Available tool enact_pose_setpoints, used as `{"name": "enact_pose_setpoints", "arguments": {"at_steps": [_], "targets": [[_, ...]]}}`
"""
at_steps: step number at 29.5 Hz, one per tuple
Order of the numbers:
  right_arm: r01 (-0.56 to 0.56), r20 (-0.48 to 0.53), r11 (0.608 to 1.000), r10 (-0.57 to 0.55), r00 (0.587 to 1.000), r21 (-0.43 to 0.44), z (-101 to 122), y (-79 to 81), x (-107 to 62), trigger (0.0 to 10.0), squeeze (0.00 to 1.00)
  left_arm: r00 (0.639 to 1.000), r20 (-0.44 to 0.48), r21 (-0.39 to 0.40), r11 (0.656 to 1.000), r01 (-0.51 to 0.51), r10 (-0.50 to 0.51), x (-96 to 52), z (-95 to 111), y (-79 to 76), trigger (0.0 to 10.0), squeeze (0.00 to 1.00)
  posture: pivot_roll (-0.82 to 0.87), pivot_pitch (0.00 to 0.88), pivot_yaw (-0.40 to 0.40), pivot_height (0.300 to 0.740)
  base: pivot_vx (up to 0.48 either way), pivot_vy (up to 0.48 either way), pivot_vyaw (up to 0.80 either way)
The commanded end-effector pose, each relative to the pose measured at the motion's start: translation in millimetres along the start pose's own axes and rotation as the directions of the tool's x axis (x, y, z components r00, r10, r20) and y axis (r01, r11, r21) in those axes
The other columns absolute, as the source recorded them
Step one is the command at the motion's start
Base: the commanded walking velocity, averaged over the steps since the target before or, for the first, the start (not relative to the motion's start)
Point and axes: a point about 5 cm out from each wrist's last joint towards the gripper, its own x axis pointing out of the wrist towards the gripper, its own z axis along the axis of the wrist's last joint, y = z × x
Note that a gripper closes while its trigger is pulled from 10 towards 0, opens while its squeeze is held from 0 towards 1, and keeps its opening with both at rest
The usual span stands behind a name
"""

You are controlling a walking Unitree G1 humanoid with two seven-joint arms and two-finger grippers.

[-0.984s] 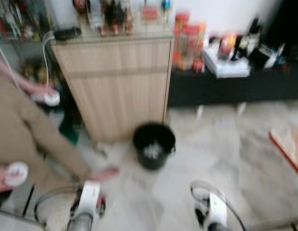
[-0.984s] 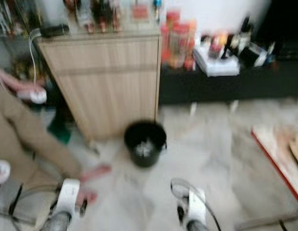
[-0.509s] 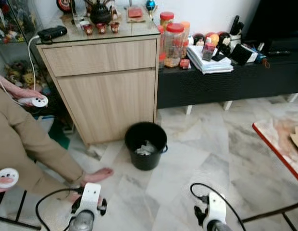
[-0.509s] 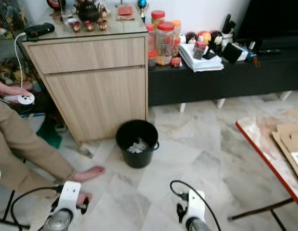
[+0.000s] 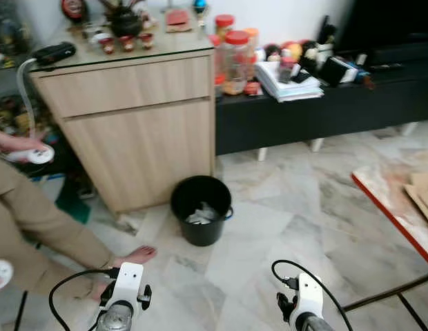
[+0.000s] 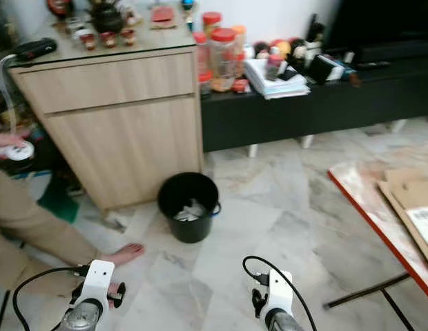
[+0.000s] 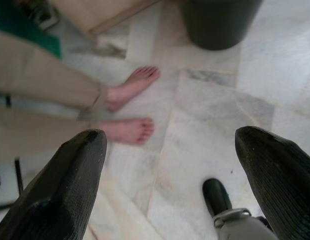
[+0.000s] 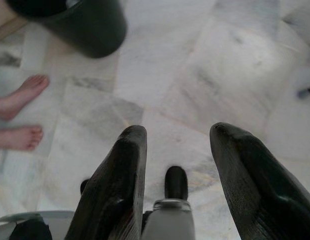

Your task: Picking trash to rubbish bin

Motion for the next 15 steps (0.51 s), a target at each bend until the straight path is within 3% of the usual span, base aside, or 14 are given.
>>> {"name": "enact_pose_setpoints", "arguments": {"at_steps": [1,15], "targets": [[-0.002,-0.009,1.0,0.002,1.0,-0.002,-2.5,0.5,-0.4,10.0,0.0,1.0,-0.013,0.007,1.0,0.003,-0.003,0.1,-1.3,0.6,10.0,0.0,0.04,0.013,0.006,0.74,0.0,0.0,-0.75],[0.006,-0.011,1.0,-0.006,1.0,0.002,-2.8,-0.5,-0.5,10.0,0.0,1.0,-0.014,-0.008,1.0,0.001,-0.001,0.3,-1.0,0.9,10.0,0.0,0.04,0.013,0.006,0.74,0.0,0.0,-0.75]]}}
